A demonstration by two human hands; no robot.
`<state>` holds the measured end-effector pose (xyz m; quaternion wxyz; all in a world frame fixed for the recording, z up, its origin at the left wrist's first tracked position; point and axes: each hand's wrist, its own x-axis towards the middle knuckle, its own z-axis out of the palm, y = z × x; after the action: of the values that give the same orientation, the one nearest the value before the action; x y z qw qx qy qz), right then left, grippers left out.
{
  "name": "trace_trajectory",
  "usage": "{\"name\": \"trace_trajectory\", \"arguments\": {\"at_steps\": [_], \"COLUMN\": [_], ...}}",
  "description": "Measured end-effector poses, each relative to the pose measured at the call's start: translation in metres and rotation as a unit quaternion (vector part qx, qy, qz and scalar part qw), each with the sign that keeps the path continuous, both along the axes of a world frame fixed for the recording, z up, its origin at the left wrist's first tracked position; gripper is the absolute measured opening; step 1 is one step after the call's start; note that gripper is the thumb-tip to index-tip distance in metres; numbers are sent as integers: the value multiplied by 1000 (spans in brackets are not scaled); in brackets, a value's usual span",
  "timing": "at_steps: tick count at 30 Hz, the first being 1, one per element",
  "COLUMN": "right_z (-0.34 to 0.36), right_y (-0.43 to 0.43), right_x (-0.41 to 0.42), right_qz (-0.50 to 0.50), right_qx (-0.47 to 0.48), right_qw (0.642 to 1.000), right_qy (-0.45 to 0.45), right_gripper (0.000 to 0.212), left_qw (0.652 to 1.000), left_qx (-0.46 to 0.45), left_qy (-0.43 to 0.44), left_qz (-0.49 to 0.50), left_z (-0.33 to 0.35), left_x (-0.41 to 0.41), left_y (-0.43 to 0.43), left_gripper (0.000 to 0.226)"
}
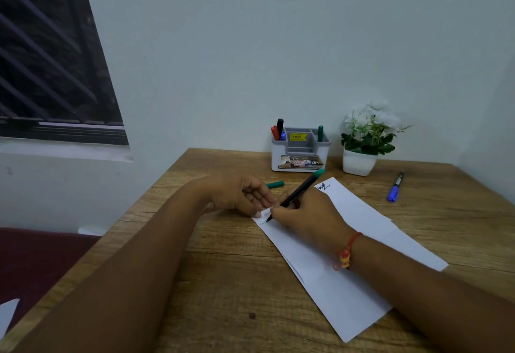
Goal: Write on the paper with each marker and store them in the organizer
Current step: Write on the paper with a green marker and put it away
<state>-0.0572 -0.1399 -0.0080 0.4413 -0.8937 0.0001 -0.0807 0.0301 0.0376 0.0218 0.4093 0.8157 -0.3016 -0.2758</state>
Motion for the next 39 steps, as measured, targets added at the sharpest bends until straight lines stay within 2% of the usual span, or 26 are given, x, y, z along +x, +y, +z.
{"name": "trace_trajectory", "arguments": {"at_steps": [5, 13, 22, 28, 29, 32, 36, 39], "right_z": [0, -2, -2, 4, 5, 4, 1, -1], "right_y": [0, -1, 0, -10, -10, -9, -9, -8], "right_x": [1, 4, 6, 5, 6, 5, 6, 6], "right_qz": [-6, -4, -2, -9, -8, -19, -18, -22], "right_qx": [-3, -15, -28, 16, 6, -3, 5, 5], "right_qw": [1000, 1000, 1000, 1000, 1000, 999, 999, 999], "right_qy": [-1, 3, 3, 5, 10, 34, 35, 28], "right_gripper": [11, 19, 16, 18, 20, 50, 22, 21], "left_qw": [1000, 1000, 1000, 1000, 1000, 1000, 1000, 1000], "left_qx": [-1, -2, -2, 4, 4, 7, 8, 1], "left_qy": [-7, -12, -12, -11, -12, -14, -9, -6], "left_qz": [2, 2, 1, 13, 13, 12, 14, 12], "left_z": [-2, -3, -3, -3, -4, -4, -4, -4], "left_x": [2, 2, 3, 4, 4, 4, 3, 2], "left_y": [1, 2, 2, 1, 1, 2, 1, 2], "left_gripper": [42, 42, 42, 40, 41, 45, 43, 43]}}
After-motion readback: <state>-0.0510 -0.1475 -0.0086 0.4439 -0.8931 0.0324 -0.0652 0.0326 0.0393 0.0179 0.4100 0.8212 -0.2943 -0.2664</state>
